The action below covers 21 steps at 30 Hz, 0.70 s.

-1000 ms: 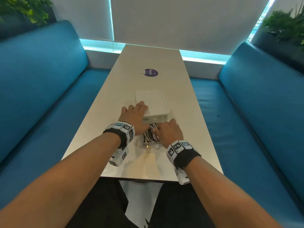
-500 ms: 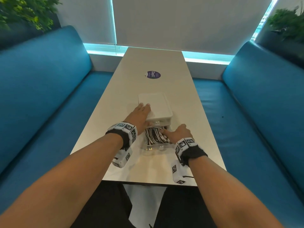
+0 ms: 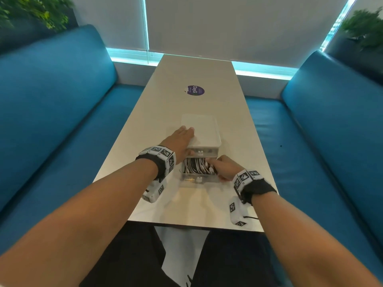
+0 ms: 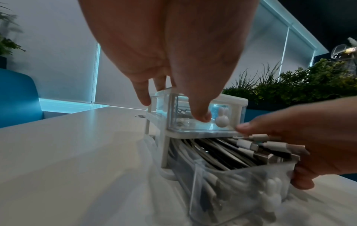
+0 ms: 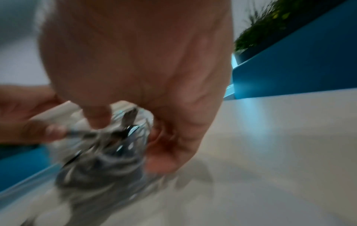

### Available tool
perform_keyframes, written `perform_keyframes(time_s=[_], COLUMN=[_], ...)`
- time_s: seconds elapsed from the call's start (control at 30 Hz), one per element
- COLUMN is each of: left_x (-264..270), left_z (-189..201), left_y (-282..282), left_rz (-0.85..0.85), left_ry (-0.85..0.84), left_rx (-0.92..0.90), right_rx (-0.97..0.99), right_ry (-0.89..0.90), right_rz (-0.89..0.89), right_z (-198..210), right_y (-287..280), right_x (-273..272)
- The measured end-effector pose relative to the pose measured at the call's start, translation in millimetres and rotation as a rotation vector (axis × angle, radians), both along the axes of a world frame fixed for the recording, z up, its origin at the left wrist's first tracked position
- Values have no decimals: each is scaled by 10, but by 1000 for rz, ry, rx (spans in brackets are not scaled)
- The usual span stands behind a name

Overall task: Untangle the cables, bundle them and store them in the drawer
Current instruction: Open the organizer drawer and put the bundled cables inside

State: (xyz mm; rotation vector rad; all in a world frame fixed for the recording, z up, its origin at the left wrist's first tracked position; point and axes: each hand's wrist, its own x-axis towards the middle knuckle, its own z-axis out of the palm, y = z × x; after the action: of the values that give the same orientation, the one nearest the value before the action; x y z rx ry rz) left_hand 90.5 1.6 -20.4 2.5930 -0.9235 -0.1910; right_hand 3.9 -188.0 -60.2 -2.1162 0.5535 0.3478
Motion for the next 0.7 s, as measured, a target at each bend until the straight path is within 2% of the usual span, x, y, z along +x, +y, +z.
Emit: perform_keyframes(time_s=[0.07,0.1,0.17,0.3,0.43,0.57,0.63,0.7], left_x=[-7,-9,-13,-26,-8,-6,-1,-3], left_z=[-4,-4,0,11,-9,7,12,2], left_y=[2,5,1,4,19,2,3,8], left_rz=[-4,-4,-2,-2,1,7,7,4], left_ry=[1,1,-1,1,-1,4,4,3], left_rx=[-12,-19,-31,-33,-34,-41,-41,-37], right_rx=[118,110,-3,-215,-199,-276,-225,-1], right_ry=[26,37,33,-57,-84,-158,-110,-75], right_rz=[17,21,34,-122,-222,-219,-166,-164], right_z=[59,77,52,-54,-99,-45,-44,18], right_y=[-94,-134,-165,23,103,119,113,83], right_x=[-51,-77,-99,-109,-68,-48,-36,-61])
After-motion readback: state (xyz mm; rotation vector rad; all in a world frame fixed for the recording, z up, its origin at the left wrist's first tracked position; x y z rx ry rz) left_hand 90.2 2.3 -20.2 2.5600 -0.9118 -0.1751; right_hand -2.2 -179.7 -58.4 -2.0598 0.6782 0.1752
